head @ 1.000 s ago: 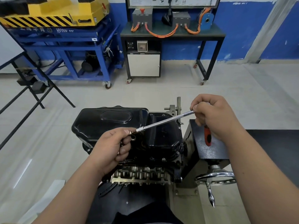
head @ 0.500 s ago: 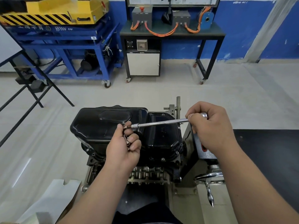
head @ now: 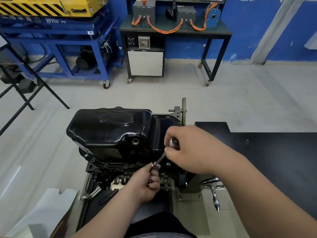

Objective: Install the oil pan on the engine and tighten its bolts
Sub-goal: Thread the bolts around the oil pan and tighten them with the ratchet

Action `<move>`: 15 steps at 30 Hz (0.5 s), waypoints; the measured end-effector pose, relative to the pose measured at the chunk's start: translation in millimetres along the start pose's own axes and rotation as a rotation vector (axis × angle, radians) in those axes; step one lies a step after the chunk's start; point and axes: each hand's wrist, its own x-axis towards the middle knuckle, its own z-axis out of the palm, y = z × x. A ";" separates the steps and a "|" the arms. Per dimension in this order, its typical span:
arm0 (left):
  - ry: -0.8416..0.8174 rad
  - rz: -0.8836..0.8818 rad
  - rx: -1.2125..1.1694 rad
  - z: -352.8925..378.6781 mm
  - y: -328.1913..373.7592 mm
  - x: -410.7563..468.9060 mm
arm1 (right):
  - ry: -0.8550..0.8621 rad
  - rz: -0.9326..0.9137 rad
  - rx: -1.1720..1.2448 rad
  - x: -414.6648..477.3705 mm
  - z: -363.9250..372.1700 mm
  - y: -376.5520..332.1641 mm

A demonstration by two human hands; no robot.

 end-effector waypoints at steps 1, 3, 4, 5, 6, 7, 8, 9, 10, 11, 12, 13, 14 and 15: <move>0.013 -0.014 0.023 -0.4 -3.7 7.2 | -0.018 -0.007 -0.036 1.2 6.4 -0.8; 0.045 0.009 0.073 1.5 -6.4 20.5 | -0.031 -0.021 -0.091 -0.1 17.9 -0.6; 0.057 0.036 0.102 3.3 -5.3 25.6 | -0.028 -0.031 -0.106 -2.3 22.2 -0.2; 0.064 0.061 0.127 4.8 -3.5 29.7 | -0.030 -0.038 -0.114 -4.9 25.9 0.2; 0.064 0.080 0.143 5.2 -1.6 32.8 | -0.039 -0.044 -0.119 -7.4 29.3 0.6; 0.060 0.090 0.148 4.8 -0.1 35.6 | -0.051 -0.048 -0.123 -9.5 32.1 0.8; 0.053 0.093 0.146 3.7 0.5 37.6 | -0.061 -0.051 -0.127 -10.7 34.8 1.1; 0.045 0.091 0.140 2.0 0.4 39.6 | -0.067 -0.052 -0.133 -10.7 36.8 1.4; 0.039 0.088 0.127 0.9 0.0 41.1 | -0.066 -0.050 -0.137 -9.9 37.7 1.9; 0.033 0.085 0.105 0.2 -0.5 42.7 | -0.063 -0.043 -0.138 -8.4 37.7 2.3; 0.028 0.081 0.075 -0.1 -0.8 44.5 | -0.058 -0.035 -0.137 -6.9 37.3 3.0; 0.022 0.073 0.043 -0.1 -1.3 46.4 | -0.058 -0.024 -0.137 -5.5 36.5 3.7; 0.017 0.058 0.009 0.0 -1.6 47.7 | -0.060 -0.015 -0.139 -4.2 35.6 4.3; 0.015 0.039 -0.021 -0.2 -2.1 49.2 | -0.066 -0.007 -0.146 -2.8 35.0 4.6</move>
